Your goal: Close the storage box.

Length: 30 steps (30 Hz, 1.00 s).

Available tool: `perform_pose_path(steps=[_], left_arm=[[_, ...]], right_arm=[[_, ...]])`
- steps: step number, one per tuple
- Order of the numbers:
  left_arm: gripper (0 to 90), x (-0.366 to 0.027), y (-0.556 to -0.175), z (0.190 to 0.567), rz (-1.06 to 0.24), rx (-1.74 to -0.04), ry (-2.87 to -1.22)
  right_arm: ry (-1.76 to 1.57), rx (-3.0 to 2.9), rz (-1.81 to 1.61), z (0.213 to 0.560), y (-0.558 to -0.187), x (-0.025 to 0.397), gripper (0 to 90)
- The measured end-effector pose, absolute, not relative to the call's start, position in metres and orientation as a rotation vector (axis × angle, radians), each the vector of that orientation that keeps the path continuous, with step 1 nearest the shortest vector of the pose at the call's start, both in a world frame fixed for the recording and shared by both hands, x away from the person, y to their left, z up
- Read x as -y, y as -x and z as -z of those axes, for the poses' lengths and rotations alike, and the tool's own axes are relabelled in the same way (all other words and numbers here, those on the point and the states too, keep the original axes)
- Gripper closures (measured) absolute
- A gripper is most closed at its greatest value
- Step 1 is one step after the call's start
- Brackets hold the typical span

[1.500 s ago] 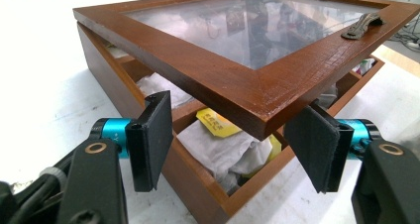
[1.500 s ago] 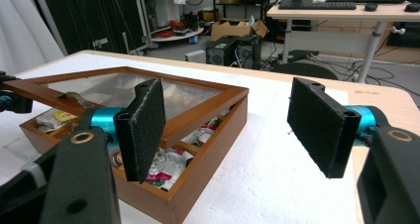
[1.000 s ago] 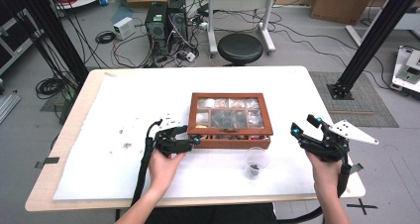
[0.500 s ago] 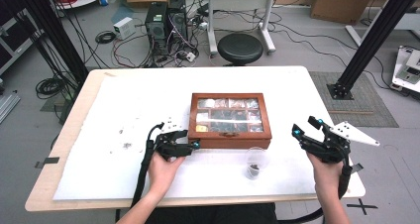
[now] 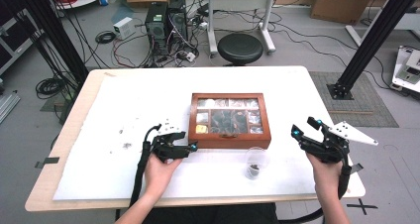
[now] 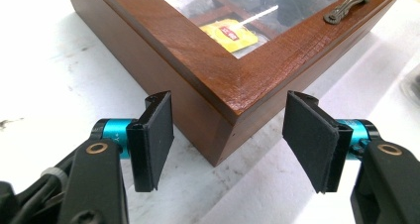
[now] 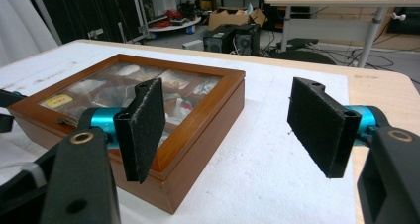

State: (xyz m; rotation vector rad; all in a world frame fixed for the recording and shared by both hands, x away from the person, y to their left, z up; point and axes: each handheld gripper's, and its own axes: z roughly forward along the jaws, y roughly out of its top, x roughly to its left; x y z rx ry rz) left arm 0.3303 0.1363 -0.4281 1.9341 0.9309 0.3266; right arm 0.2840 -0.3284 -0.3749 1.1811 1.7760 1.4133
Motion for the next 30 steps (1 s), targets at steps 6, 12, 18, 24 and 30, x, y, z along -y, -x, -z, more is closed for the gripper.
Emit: perform_pose_path(steps=[6,12,18,24,30], left_arm=[[34.9,-0.156,-0.327,0.417,-0.374,-0.911,-1.867],[32.8,-0.179,-0.323,0.4,-0.44,-0.894,-1.789],[31.0,-0.199,-0.318,0.382,-0.524,-0.866,-1.745],[29.2,-0.218,-0.313,0.372,-0.601,-0.856,-1.721],[29.0,-0.228,-0.313,0.37,-0.616,-0.875,-1.701]], right_arm=[[-1.179,-1.782,-1.403,0.375,-0.285,0.328,31.1],[-1.185,-1.787,-1.389,0.375,-0.285,0.329,30.0],[-1.197,-1.799,-1.386,0.376,-0.287,0.332,27.8],[-1.194,-1.817,-1.383,0.376,-0.289,0.331,25.7],[-1.188,-1.825,-1.38,0.376,-0.29,0.331,25.2]])
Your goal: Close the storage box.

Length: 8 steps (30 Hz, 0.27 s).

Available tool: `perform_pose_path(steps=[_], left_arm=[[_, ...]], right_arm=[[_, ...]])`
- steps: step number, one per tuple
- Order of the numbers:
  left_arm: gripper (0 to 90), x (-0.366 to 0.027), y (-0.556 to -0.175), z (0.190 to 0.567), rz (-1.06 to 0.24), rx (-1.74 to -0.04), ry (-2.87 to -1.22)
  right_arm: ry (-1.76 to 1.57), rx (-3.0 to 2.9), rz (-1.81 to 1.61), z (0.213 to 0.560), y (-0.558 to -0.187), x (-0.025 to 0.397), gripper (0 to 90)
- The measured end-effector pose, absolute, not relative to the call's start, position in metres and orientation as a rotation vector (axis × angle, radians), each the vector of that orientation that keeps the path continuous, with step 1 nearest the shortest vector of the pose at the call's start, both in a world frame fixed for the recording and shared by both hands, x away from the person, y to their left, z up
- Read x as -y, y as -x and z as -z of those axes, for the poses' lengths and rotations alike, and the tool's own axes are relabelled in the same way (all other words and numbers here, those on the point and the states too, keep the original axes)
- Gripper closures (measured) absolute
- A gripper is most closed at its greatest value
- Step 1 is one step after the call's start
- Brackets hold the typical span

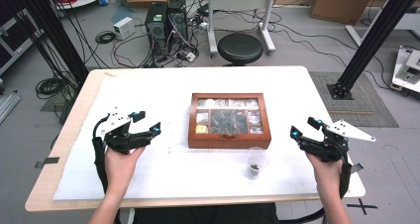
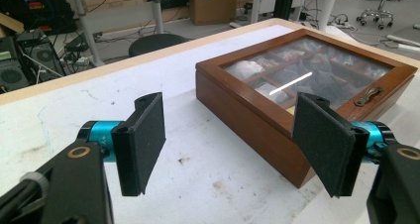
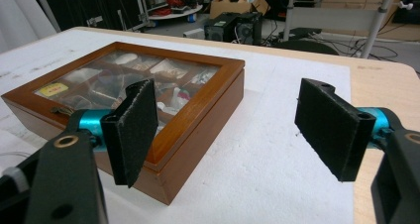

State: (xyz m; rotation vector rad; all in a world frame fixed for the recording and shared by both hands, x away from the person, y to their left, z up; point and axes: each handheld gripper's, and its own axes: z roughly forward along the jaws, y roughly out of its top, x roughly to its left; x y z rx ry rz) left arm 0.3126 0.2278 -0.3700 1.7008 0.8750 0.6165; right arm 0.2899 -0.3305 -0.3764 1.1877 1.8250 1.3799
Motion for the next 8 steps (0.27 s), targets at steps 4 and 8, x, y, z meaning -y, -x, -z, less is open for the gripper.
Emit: perform_pose_path(steps=[4,8], left_arm=[[29.0,-0.2288,-0.313,0.3703,-0.619,-0.88,-1.702],[28.9,-0.2283,-0.3142,0.3711,-0.624,-0.88,-1.711]], right_arm=[[-1.189,-1.822,-1.381,0.3763,-0.2898,0.3315,24.9],[-1.195,-1.823,-1.382,0.3774,-0.2907,0.3332,24.2]])
